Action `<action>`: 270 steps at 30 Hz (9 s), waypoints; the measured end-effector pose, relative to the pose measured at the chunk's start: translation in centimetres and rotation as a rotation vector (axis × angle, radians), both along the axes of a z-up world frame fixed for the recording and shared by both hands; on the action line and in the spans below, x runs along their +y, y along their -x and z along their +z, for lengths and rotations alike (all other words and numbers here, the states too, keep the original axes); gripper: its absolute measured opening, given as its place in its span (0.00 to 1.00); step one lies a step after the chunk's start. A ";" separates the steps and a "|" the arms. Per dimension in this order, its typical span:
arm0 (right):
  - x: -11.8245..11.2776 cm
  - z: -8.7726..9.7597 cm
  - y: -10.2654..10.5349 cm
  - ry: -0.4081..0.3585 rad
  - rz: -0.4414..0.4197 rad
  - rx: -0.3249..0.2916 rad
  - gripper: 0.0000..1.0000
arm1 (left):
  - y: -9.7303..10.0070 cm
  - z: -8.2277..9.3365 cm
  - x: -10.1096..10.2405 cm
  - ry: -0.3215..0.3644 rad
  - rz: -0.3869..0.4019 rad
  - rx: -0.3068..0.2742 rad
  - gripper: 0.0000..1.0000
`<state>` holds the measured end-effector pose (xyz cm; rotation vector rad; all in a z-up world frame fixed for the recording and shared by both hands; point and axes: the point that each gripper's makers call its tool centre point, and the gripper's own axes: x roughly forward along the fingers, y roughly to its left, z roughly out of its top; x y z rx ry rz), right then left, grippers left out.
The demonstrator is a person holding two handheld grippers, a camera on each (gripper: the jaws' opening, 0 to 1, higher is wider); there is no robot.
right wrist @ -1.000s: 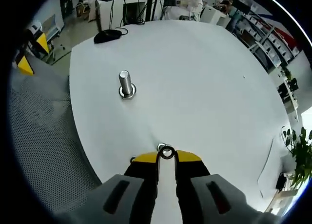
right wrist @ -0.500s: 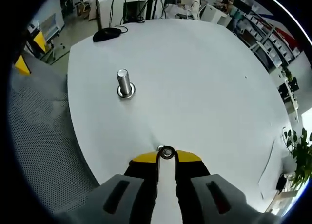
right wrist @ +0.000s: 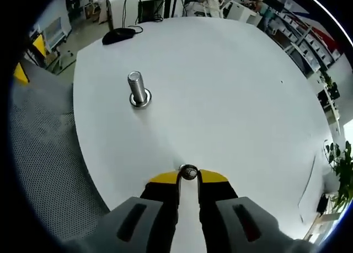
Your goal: Place the washer onto the threaded stud by aligning its center hole with the stud, sliding it down to the base, and recovering from edge contact or off-axis alignment until the washer reaches the visible bottom stop.
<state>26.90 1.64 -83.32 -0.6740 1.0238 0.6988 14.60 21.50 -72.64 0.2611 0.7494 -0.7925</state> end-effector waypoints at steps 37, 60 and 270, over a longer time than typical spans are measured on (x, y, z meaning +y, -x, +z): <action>-0.2 -2.6 0.2 0.019 -0.051 0.107 0.19 | 0.0 -0.2 0.1 -0.002 0.008 0.014 0.21; 0.5 -3.2 5.5 -0.046 -0.105 0.243 0.26 | 0.1 -0.1 -0.1 0.000 -0.008 0.007 0.22; 0.2 -0.2 -0.8 0.013 0.021 0.003 0.15 | -0.2 -0.3 0.6 -0.031 0.009 0.002 0.18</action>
